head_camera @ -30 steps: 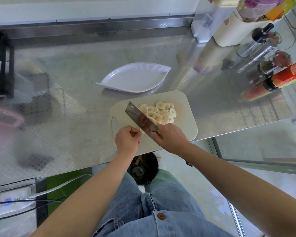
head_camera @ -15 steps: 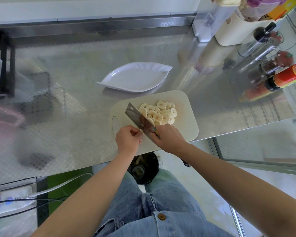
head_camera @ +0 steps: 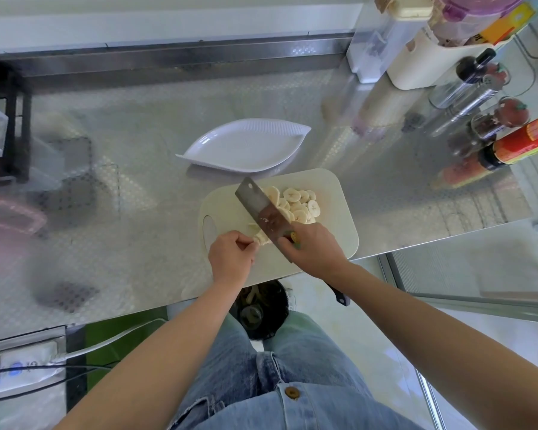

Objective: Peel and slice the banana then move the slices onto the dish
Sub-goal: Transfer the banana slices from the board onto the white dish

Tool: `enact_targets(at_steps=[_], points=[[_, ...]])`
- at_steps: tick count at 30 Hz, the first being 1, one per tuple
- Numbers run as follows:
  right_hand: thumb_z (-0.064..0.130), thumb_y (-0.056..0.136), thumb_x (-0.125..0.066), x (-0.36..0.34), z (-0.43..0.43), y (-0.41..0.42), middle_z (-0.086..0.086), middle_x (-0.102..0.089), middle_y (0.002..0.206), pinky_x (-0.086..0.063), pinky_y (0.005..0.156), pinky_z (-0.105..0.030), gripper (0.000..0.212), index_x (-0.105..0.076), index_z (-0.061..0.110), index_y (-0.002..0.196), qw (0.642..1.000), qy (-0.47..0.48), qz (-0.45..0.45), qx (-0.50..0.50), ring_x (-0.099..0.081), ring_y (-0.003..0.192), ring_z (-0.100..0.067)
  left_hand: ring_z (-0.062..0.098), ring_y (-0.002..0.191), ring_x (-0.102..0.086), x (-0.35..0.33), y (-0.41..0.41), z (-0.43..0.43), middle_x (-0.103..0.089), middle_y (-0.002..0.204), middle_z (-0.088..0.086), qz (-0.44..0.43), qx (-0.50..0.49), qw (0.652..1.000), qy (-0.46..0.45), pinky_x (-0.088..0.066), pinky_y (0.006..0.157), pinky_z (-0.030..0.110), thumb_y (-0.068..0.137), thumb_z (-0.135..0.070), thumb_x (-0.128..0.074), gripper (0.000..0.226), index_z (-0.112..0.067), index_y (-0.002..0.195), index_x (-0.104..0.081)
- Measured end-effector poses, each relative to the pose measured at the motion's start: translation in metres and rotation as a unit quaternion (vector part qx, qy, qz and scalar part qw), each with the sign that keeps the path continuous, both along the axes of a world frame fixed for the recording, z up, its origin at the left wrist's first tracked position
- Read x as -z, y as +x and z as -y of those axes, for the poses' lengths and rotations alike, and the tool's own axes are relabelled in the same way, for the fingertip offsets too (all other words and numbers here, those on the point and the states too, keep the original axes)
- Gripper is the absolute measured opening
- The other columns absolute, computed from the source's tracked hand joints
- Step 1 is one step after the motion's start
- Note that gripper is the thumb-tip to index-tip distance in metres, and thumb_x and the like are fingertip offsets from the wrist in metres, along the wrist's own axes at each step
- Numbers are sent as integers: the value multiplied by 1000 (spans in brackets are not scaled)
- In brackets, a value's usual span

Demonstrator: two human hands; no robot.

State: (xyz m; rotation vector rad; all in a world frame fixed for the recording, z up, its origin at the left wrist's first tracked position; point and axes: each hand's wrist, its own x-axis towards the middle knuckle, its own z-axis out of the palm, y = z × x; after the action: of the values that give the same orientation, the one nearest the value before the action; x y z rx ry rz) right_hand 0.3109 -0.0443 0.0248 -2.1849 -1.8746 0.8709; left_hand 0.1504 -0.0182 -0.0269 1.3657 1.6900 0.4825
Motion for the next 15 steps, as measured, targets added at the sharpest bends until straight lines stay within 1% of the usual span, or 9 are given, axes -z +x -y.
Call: enact_targets(at_steps=[1,2,4,6,8,10,11,13,15], points=[[40,90,-51,-2,-1,2,-6,-61,60,-49,53,-37,36,-53,9,71,1000,2,-16,12,-55,55,-26,11,54,-62,0,-1,-1,-65,55,-4,-6,5,1000,-1,-46,58,23,81,-22,-73,16,-20,67,-64],[40,89,-52,-5,-1,4,-4,-59,57,-46,50,-35,36,-51,11,68,999,-1,-34,24,-53,52,-24,12,57,-63,1,-1,-2,-66,57,-3,-8,12,1000,-4,-46,59,24,81,-25,-73,14,-20,70,-65],[31,87,-55,-10,-2,7,3,-49,49,-33,46,-30,33,-42,16,60,997,-11,-65,45,-43,47,-18,16,62,-64,3,-3,-4,-67,64,-2,-13,21,1000,-13,-48,63,30,80,-36,-73,19,-21,74,-64],[22,84,-56,-15,-2,7,9,-40,47,-26,47,-25,34,-35,22,57,996,-13,-74,52,-36,46,-12,16,63,-64,1,-4,-6,-66,66,-2,-25,21,999,-21,-47,63,30,81,-46,-68,27,-20,76,-61],[22,86,-55,-17,-3,8,11,-39,48,-25,47,-23,36,-34,23,58,996,-11,-76,38,-35,46,-10,15,64,-62,-4,-4,-9,-66,66,-2,-39,23,999,-11,-42,58,27,85,-52,-61,34,-19,77,-59],[22,87,-55,-18,-4,8,9,-38,47,-24,47,-23,37,-34,23,57,996,-10,-84,28,-34,46,-12,15,65,-61,-8,-3,-12,-65,67,-2,-44,30,999,-1,-36,56,24,89,-51,-56,33,-20,78,-56],[21,86,-55,-19,-6,9,7,-37,48,-25,48,-25,37,-33,21,57,996,-10,-89,30,-32,47,-14,17,66,-62,-8,-3,-15,-65,69,-1,-39,31,999,-1,-37,57,25,90,-49,-54,31,-20,79,-56],[18,84,-54,-19,-8,12,3,-35,50,-29,50,-31,33,-33,17,59,993,-12,-105,43,-31,49,-18,24,66,-64,-8,-3,-22,-66,71,2,-2,21,1000,-11,-50,65,36,90,-46,-54,30,-18,78,-56],[19,81,-52,-21,-10,15,-1,-35,53,-36,49,-36,25,-37,11,63,990,-17,-122,61,-32,51,-20,26,57,-63,-11,-3,-30,-66,70,3,60,-10,998,-34,-56,67,48,90,-39,-54,28,-15,78,-59]])
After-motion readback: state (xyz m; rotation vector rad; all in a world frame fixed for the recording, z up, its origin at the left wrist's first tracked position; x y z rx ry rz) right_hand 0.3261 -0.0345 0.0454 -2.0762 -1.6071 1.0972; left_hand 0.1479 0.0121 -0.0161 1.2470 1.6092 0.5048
